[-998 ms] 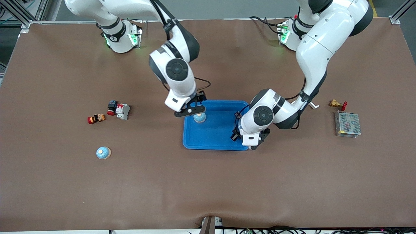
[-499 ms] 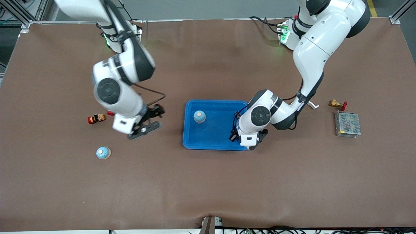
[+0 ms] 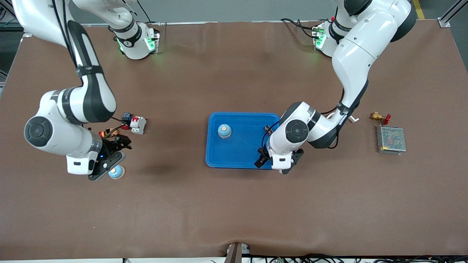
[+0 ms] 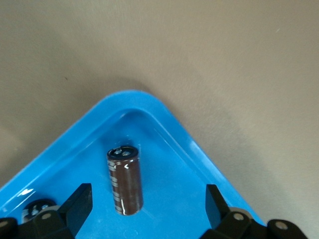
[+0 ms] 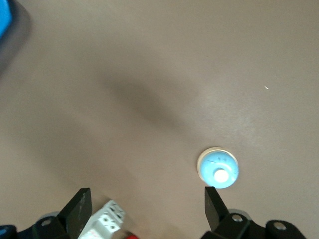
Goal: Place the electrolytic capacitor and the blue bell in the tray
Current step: 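Open the left gripper over the tray while the right gripper reaches the bell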
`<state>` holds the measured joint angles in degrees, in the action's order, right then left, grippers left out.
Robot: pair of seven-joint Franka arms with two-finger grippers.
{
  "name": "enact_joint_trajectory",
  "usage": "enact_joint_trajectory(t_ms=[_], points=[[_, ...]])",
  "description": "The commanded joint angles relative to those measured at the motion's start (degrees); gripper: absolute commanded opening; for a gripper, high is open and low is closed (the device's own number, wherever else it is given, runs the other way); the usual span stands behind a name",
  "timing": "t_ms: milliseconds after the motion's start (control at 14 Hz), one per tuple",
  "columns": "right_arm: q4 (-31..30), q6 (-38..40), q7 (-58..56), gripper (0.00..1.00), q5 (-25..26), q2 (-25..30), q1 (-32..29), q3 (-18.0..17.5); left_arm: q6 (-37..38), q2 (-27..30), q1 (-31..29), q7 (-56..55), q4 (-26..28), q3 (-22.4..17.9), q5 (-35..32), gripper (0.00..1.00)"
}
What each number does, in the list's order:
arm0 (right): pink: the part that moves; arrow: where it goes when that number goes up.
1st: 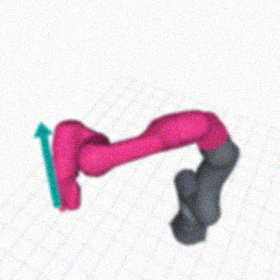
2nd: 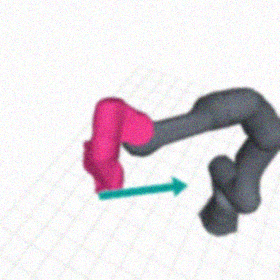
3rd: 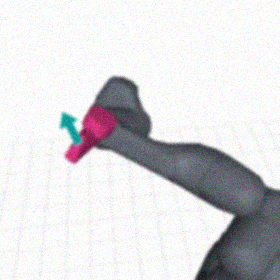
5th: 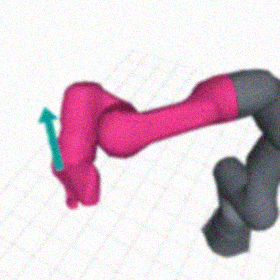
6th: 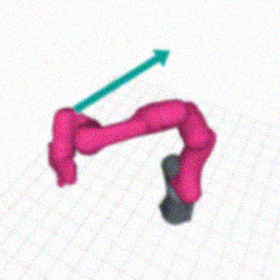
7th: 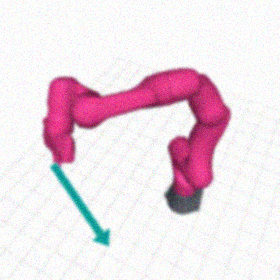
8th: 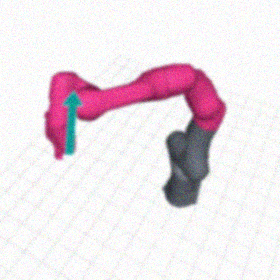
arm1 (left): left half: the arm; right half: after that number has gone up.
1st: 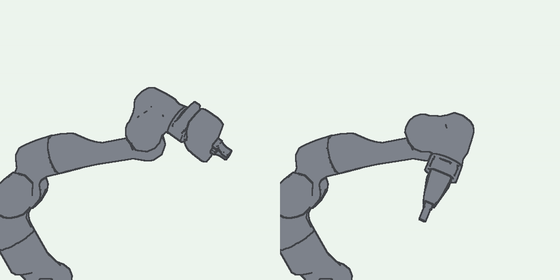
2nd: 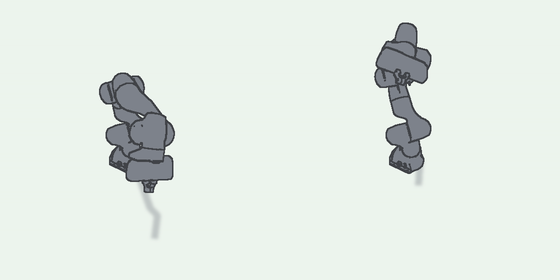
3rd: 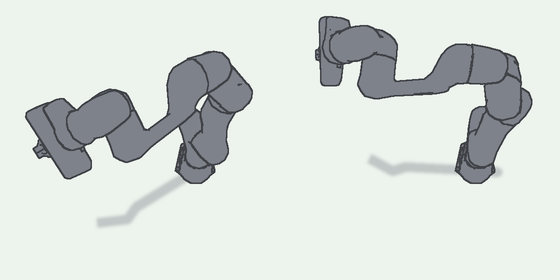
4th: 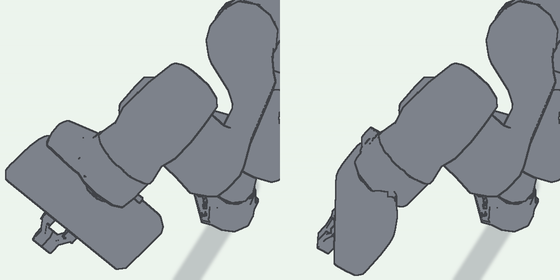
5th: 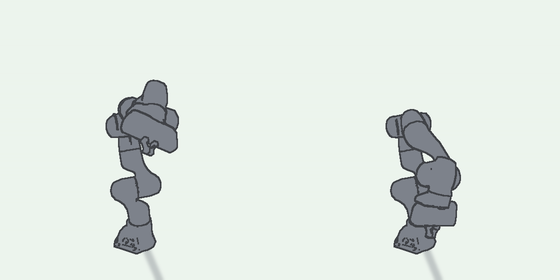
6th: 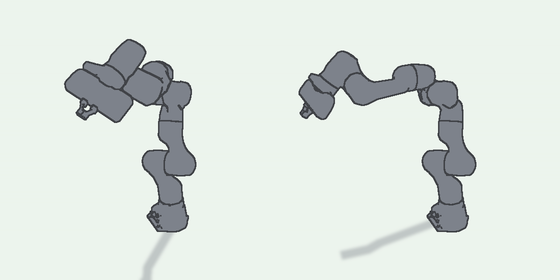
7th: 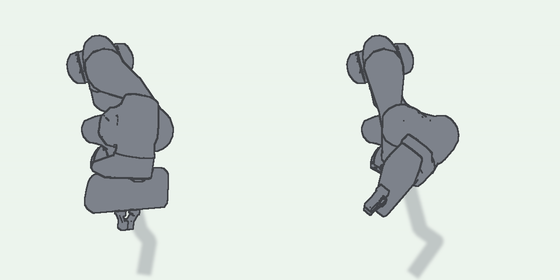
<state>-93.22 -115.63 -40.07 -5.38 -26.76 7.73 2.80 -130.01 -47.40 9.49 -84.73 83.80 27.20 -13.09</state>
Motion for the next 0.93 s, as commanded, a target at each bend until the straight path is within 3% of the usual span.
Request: enact_joint_trajectory(t_ms=[0,214,499,855], points=[[3.9,0.1,-2.0,1.00,3.3,-3.8,-1.2,-1.2,6.7,1.3,0.1,1.1,-4.2,-0.7,-1.1,1.00],[4.4,-6.1,-5.0,1.00,7.8,-6.4,-2.2,-1.3,10.9,4.5,-1.1,7.8,-5.0,-0.7,-1.1,1.00],[7.4,-8.6,-15.4,1.00,7.0,-11.9,-6.4,-1.4,13.7,10.1,-6.3,19.0,-4.9,-0.5,-1.0,1.00],[7.4,-10.0,-16.5,1.00,7.0,-13.1,-6.5,-1.5,19.9,15.7,-11.7,34.3,-4.9,-0.5,-1.0,1.00]])
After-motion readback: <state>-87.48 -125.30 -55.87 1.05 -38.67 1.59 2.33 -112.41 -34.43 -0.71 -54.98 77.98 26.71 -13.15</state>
